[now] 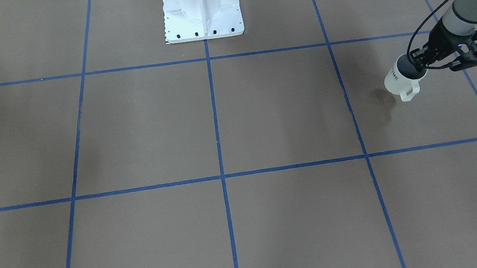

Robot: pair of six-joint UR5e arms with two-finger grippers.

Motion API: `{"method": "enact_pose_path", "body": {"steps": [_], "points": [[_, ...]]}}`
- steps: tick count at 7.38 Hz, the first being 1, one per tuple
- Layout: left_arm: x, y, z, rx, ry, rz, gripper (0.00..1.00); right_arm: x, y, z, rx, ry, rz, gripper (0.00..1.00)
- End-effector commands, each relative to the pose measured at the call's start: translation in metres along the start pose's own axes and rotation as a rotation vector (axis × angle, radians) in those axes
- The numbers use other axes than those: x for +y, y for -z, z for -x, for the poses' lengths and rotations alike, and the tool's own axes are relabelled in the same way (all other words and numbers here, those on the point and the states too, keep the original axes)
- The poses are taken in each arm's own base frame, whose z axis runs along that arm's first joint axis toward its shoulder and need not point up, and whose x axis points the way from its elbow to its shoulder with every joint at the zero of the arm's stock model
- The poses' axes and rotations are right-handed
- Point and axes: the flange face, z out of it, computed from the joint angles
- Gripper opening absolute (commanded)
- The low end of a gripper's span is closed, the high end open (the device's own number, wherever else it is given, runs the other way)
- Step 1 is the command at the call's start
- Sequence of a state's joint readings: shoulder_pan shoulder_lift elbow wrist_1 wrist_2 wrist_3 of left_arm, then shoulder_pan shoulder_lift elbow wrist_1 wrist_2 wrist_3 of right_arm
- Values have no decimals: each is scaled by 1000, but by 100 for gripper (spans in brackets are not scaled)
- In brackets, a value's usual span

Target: Left arm hands cup to right arm to dump lemon

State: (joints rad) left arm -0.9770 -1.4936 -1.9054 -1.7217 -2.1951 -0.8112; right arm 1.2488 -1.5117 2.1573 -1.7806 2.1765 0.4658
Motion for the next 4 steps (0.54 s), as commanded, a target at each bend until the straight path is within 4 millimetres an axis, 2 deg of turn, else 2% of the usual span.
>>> {"method": "enact_pose_path", "body": {"steps": [1, 2, 3, 4], "points": [[-4, -15, 7, -2, -7, 0, 81, -7, -7, -5, 14, -13, 1, 100], [-7, -20, 13, 17, -23, -20, 100, -9, -9, -10, 20, -25, 1, 100], [-8, -17, 8, 36, -40, -30, 100, -13, -10, -33, 30, -43, 6, 100], [-13, -11, 8, 40, -47, -37, 100, -7, -10, -59, 39, 40, 12, 100]]}}
